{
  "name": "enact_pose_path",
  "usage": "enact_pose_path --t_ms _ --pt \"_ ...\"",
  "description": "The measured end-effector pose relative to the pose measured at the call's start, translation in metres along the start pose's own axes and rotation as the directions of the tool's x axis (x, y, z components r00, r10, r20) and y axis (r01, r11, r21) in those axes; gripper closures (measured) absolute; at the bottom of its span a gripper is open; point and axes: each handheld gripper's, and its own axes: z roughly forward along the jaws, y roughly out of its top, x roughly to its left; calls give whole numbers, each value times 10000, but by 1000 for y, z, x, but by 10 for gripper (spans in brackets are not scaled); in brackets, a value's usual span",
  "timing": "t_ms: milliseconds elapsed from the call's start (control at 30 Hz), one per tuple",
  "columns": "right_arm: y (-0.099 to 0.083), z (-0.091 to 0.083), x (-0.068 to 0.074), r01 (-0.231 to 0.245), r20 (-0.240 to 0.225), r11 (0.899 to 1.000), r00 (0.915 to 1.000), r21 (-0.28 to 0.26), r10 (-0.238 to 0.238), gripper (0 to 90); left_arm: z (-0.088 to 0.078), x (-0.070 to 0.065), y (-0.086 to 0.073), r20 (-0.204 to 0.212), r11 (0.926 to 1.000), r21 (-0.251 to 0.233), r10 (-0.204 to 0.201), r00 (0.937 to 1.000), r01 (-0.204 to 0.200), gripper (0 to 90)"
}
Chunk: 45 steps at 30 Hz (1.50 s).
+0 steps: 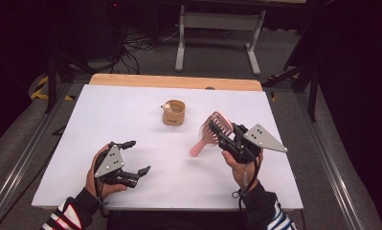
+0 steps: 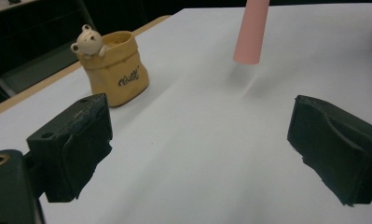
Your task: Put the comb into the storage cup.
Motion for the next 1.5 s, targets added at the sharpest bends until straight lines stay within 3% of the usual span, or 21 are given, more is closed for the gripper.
enact_pose_path --t_ms 700,833,1333,1500 --pt "11 14 -18 265 477 9994 9985 -236 -253 633 -36 12 -24 -460 9975 264 -646 9968 659 61" --pt "14 20 -22 47 639 9996 9980 -286 -28 633 -40 12 -25 -503 9974 267 -652 9966 666 60" --pt "52 44 -35 440 672 9980 9969 -460 -408 633 -43 22 -30 -541 9924 166 -1207 9912 1217 61" --pt "59 53 -38 337 639 9982 9975 -488 -305 633 -42 24 -31 -601 9917 147 -1270 9901 1281 60"
